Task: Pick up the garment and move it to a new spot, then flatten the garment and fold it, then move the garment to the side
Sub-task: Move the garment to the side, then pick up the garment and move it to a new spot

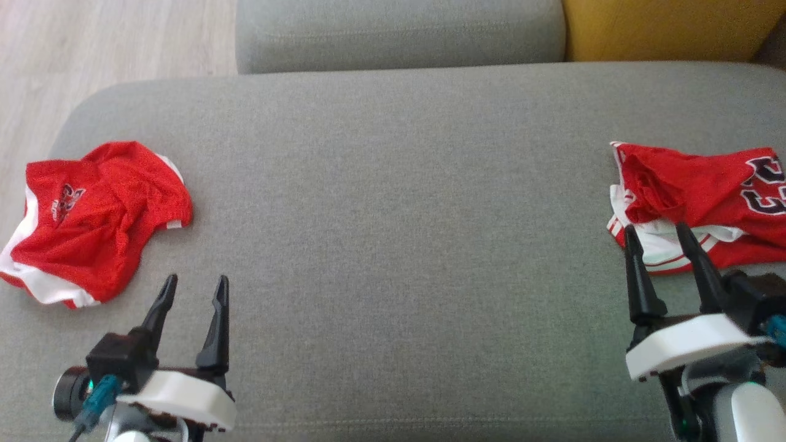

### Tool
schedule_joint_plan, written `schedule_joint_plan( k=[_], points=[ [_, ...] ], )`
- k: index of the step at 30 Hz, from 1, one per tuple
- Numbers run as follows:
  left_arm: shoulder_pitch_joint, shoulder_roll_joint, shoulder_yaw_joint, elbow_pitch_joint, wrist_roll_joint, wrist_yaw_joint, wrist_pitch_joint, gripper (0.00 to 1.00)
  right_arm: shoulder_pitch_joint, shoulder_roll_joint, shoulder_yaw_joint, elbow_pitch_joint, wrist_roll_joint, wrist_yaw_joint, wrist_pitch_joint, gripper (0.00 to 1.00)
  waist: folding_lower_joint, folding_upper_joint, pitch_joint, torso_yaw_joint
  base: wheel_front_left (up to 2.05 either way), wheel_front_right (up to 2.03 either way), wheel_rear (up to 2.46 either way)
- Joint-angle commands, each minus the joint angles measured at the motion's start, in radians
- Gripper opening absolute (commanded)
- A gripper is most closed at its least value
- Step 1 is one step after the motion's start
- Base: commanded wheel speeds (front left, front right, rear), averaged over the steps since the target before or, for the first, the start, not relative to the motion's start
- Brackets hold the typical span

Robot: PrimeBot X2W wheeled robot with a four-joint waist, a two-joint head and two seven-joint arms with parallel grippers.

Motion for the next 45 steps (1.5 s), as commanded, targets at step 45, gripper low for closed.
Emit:
schedule_joint_plan(
  k=[45],
  points=[
    [-0.063,0.037,0.030,-0.038,-0.022,0.037,0.009,1.00,0.044,-0.004,0.009,-0.092,0.004,-0.001,0.021,1.00,0.0001,0.0000,-0.036,0.233,0.00,0.00,0.00]
  ],
)
